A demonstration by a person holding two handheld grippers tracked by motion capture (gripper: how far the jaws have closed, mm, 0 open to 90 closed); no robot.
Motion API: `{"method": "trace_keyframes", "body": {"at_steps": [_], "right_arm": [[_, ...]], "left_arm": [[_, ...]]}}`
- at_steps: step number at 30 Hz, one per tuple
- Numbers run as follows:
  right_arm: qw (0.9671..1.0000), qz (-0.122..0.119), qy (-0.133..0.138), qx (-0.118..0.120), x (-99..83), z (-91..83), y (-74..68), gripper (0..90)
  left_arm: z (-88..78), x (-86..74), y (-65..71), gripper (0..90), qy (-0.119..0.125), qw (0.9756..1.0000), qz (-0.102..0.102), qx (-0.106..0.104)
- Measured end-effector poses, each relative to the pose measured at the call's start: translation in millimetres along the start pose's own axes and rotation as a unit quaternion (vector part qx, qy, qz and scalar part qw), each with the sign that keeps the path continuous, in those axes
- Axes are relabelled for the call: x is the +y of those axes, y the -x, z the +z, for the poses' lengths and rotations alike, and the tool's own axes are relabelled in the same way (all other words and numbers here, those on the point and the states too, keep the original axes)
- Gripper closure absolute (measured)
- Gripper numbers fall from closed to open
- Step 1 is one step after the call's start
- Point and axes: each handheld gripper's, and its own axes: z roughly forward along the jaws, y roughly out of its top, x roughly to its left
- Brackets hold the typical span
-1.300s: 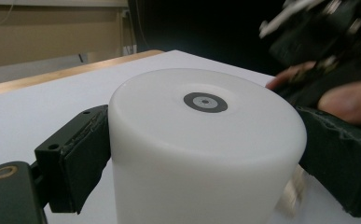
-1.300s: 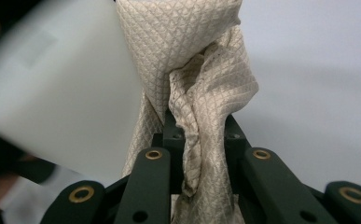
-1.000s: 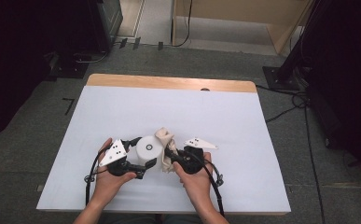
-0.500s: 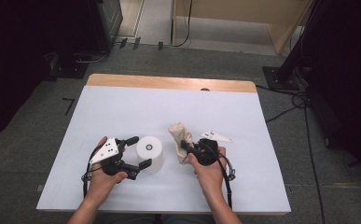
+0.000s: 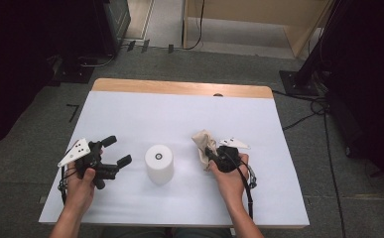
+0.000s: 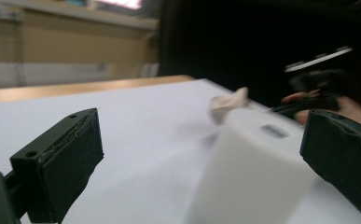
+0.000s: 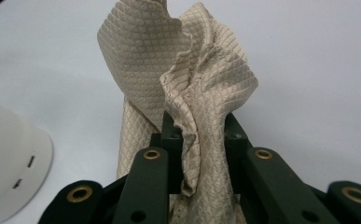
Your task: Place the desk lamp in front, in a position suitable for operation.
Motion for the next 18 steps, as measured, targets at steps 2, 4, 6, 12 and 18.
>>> {"method": "trace_keyframes", "body": {"at_steps": [2, 4, 6, 12, 18], "right_arm": [[1.0, -0.007, -0.005, -0.005, -1.8, 2.7, 0.0, 76.4], [0.9999, -0.011, -0.009, -0.008, -3.4, 4.9, 0.1, 75.4], [0.9998, -0.011, -0.013, -0.008, -4.4, 6.2, 0.1, 74.8], [0.9999, -0.01, -0.007, 0.003, -4.7, 6.4, 2.3, 60.8], [0.9999, -0.007, 0.012, 0.005, 4.4, -1.8, 2.1, 26.0]], "left_arm": [[-0.8, -1.9, -4.6, 0.0, -0.018, 0.9993, -0.003, 0.033], [-1.1, -3.4, -8.6, 0.0, -0.034, 0.9978, -0.002, 0.056], [-1.2, -5.5, -11.4, 0.0, -0.044, 0.9959, -0.002, 0.079], [-1.1, -16.9, -23.3, 0.0, -0.08, 0.9856, -0.025, 0.147], [-2.8, -26.1, -32.7, 0.0, -0.109, 0.9732, -0.026, 0.201]]}}
